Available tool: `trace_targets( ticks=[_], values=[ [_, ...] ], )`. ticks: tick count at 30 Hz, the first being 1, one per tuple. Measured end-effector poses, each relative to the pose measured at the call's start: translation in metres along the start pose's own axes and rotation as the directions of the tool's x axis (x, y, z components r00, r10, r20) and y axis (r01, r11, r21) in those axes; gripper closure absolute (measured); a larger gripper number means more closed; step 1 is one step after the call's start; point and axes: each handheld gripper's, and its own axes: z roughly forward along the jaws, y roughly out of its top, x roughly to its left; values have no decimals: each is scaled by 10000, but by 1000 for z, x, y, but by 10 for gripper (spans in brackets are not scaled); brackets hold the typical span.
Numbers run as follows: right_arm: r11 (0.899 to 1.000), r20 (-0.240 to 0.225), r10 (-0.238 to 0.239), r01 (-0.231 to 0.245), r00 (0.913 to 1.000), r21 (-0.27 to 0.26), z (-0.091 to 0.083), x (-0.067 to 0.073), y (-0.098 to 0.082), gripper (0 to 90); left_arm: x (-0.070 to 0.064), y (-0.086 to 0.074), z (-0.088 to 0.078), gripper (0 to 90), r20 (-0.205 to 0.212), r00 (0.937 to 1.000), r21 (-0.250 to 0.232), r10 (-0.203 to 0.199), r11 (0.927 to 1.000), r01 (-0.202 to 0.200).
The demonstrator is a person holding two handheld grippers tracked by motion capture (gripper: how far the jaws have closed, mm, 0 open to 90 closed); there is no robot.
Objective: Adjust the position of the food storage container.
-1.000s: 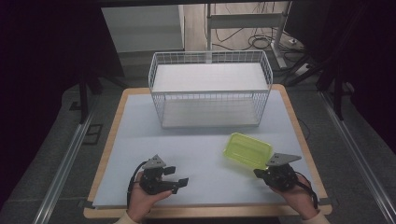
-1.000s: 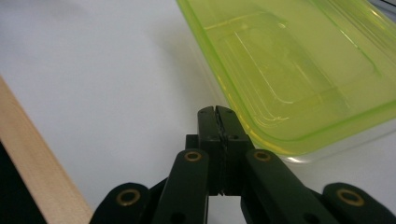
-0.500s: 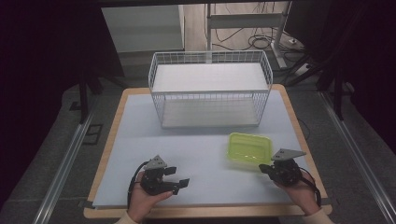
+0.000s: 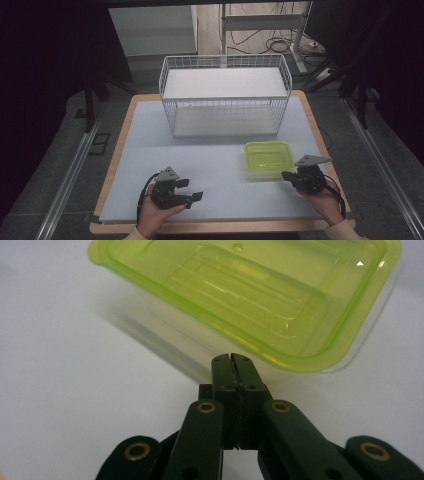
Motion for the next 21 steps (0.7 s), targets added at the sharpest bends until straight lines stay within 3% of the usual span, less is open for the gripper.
trace_targets(
  ticks=[8,15,20,21],
  values=[
    [9964,25,355,-352,9994,-765,-27,-1,1,899,0,0,0,246,-20,10000,3,0,10000,0],
    [9880,891,1056,-943,9904,-1220,-39,-36,18,899,0,1,0,246,-26,10000,-23,-55,10000,55],
    [9841,1305,1533,-1392,9795,-1106,-32,-55,25,899,2,1,-1,246,-62,9999,-84,-120,9999,120],
    [9814,1484,1777,-1641,9728,-995,-24,-64,27,899,3,1,-2,246,-88,9998,-98,-162,9998,161]
  ],
)
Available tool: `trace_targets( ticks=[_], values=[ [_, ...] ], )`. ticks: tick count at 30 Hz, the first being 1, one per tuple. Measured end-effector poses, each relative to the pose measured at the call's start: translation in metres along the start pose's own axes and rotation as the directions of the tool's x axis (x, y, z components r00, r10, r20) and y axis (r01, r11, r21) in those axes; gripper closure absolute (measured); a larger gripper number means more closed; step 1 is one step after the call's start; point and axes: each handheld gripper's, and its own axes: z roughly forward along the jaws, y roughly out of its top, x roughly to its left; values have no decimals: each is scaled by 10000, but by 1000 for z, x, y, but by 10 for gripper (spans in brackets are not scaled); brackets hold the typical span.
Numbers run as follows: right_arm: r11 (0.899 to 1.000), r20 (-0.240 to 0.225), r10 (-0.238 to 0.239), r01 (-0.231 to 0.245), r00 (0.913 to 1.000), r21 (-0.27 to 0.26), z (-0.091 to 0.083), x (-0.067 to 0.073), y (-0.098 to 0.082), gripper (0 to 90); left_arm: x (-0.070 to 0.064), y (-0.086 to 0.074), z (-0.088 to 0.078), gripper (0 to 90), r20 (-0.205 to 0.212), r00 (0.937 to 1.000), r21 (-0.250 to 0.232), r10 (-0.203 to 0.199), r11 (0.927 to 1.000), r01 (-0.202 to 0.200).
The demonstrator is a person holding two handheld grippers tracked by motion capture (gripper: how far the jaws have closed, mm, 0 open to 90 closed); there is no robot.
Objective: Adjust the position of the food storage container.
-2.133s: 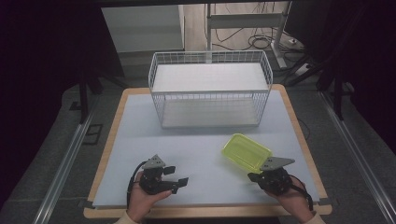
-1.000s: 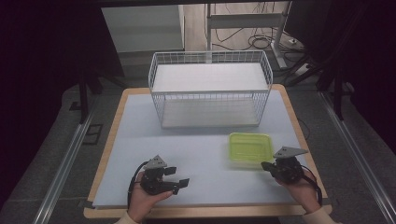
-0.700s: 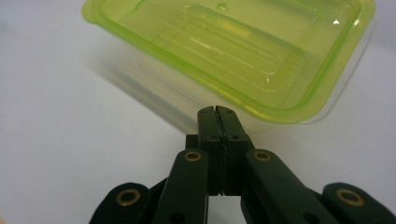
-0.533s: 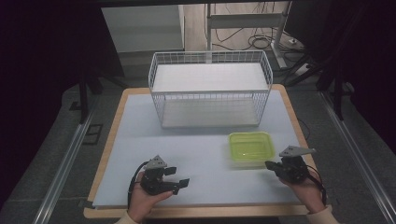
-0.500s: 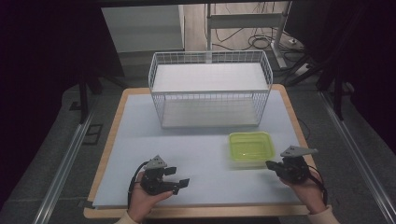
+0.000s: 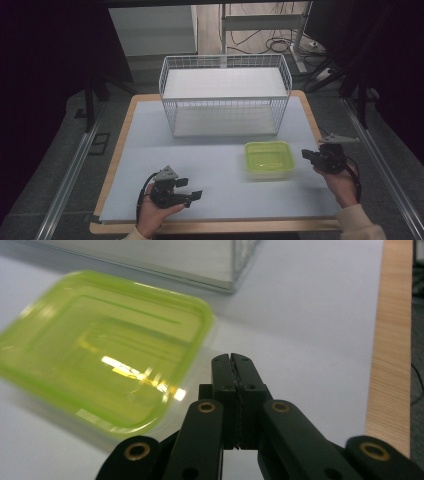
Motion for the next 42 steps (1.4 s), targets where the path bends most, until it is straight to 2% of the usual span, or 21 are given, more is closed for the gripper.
trace_targets(
  ticks=[7,11,21,30,42],
  values=[
    [9990,66,99,-102,9999,440,24,-3,4,899,4,0,-1,246,-124,9998,-36,-132,9999,131],
    [9975,101,-43,36,9999,700,34,0,3,898,3,0,-1,246,-134,9998,-33,-115,9999,115],
    [9960,60,-361,355,9993,818,37,9,4,899,3,-1,0,247,-141,9999,0,-100,10000,100],
    [9941,319,-634,603,9975,904,38,17,6,899,3,-1,1,246,-123,9999,22,-114,9999,114],
    [9896,-109,-1103,1108,9938,922,42,38,9,899,3,-1,1,246,-117,9999,44,-122,9999,122]
  ],
)
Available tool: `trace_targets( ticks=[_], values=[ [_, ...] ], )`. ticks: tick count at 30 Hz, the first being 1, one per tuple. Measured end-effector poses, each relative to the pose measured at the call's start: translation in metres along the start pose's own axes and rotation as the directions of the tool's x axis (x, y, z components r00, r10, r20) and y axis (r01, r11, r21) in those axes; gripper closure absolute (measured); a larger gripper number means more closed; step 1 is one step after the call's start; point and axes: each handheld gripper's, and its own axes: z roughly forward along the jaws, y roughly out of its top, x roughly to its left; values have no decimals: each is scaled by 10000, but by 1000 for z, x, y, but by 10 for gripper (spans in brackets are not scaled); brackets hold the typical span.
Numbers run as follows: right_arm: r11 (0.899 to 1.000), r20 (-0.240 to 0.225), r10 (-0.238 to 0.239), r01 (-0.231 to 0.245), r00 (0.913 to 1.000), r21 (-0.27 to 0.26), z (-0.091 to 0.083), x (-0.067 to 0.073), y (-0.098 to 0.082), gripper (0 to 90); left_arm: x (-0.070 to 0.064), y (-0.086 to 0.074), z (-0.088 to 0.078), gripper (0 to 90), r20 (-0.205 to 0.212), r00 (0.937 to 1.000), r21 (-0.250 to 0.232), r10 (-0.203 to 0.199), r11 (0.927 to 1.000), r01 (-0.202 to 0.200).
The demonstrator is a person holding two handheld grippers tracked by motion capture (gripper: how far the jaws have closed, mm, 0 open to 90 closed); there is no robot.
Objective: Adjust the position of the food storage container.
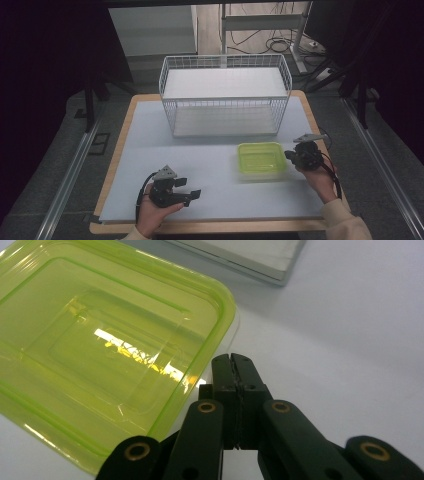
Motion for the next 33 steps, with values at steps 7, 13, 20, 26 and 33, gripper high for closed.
trace_targets(
  ticks=[7,13,20,26,33],
  values=[
    [10000,-351,-85,83,9993,-46,3,11,2,899,0,0,0,246,-3,10000,13,2,10000,-2],
    [9995,-723,-316,311,9969,-84,8,23,6,899,0,0,1,246,-18,10000,23,-13,10000,13],
    [9989,-974,-439,422,9943,-194,13,39,11,899,0,0,0,247,-16,10000,5,1,10000,-1],
    [9985,-1210,-514,488,9913,-238,18,49,14,899,1,0,0,247,-18,10000,-12,-13,10000,13],
    [9972,-1477,-713,672,9865,-330,23,63,18,899,1,0,0,247,-19,10000,3,-6,10000,6]
  ],
)
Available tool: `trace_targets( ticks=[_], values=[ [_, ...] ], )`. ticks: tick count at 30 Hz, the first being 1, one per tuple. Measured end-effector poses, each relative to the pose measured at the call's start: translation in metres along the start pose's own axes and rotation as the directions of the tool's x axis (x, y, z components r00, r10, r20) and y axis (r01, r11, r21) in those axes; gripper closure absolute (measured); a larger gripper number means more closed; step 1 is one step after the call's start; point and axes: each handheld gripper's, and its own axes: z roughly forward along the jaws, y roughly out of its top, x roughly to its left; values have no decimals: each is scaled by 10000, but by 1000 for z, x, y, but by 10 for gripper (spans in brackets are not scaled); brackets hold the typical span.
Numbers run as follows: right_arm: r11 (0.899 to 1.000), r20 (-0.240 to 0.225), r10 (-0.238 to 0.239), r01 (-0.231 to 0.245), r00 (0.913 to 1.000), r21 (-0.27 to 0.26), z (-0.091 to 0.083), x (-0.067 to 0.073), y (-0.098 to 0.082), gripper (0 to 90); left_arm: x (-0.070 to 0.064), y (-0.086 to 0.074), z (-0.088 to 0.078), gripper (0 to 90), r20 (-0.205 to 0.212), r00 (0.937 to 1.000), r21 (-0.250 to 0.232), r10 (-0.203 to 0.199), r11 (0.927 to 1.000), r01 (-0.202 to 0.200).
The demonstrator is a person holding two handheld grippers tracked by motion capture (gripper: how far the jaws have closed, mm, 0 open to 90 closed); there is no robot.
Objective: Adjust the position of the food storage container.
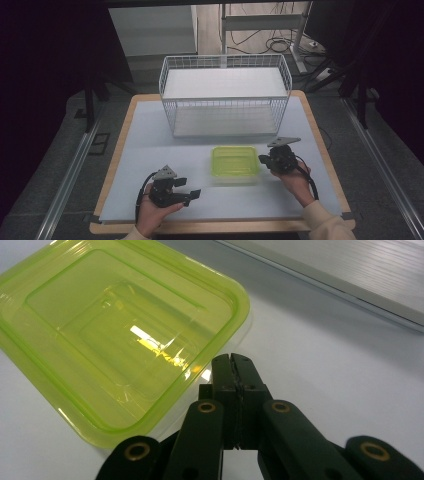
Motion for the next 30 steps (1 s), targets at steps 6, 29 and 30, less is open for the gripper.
trace_targets(
  ticks=[6,29,30],
  values=[
    [9999,-146,-163,163,9998,15,4,9,4,899,1,0,-1,246,-1,10000,-9,-9,10000,9],
    [9981,-231,80,-94,9997,-605,-12,0,1,898,3,1,-3,242,130,9994,-193,-325,9993,327],
    [9981,-275,93,-110,9996,-606,-14,-1,0,898,3,1,-4,241,156,9992,-245,-360,9990,363]
  ],
)
